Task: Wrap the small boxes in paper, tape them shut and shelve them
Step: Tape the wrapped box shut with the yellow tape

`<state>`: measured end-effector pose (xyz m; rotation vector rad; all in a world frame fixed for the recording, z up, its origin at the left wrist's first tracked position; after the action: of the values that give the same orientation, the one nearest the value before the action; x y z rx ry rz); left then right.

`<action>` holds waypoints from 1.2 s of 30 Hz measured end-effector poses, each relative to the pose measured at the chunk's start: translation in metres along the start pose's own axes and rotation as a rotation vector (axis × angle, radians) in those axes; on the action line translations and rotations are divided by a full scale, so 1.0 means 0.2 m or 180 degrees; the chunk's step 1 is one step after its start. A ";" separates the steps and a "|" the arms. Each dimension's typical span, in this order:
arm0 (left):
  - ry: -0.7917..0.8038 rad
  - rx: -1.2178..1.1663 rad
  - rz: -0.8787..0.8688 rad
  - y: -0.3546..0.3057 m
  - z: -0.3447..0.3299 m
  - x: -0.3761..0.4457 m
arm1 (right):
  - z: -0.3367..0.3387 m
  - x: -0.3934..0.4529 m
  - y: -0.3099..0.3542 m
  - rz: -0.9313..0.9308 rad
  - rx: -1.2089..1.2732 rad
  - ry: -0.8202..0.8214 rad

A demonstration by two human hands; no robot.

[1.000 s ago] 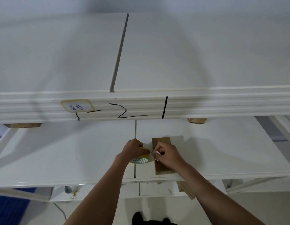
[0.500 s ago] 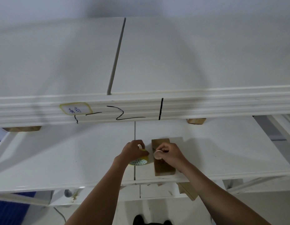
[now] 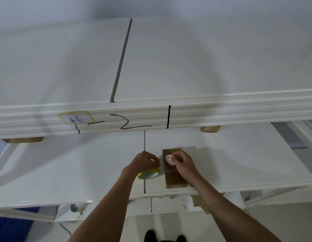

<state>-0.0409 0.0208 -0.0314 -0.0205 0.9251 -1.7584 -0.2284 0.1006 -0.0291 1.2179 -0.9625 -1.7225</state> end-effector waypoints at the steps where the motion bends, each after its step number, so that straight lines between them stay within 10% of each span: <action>1: -0.0073 -0.0126 0.0076 0.01 -0.01 -0.01 | -0.01 0.00 -0.01 0.0015 0.0009 -0.0032; 12: -0.0461 -0.1462 0.0389 0.09 0.02 -0.16 | 0.05 0.00 0.03 -0.0113 0.0930 -0.0307; 18: -0.0850 -0.2023 0.0413 0.06 0.02 -0.24 | 0.27 -0.02 -0.03 0.0288 -0.0509 -0.1314; 36: -0.1196 -0.2555 0.0366 -0.11 -0.05 -0.40 | 0.30 -0.08 -0.08 0.0132 -0.2337 -0.1294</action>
<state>-0.0300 0.0950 0.0071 -0.7709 1.2535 -1.1249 -0.2861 0.1295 -0.0222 0.3791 -0.4728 -2.0636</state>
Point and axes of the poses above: each hand's wrist, its own x-axis towards the middle knuckle, its own z-axis out of the back of the hand, y = z × x, the point moved 1 cm from there along x, towards the middle knuckle, and after that the axes turned 3 degrees about x, right-handed, at the moved point
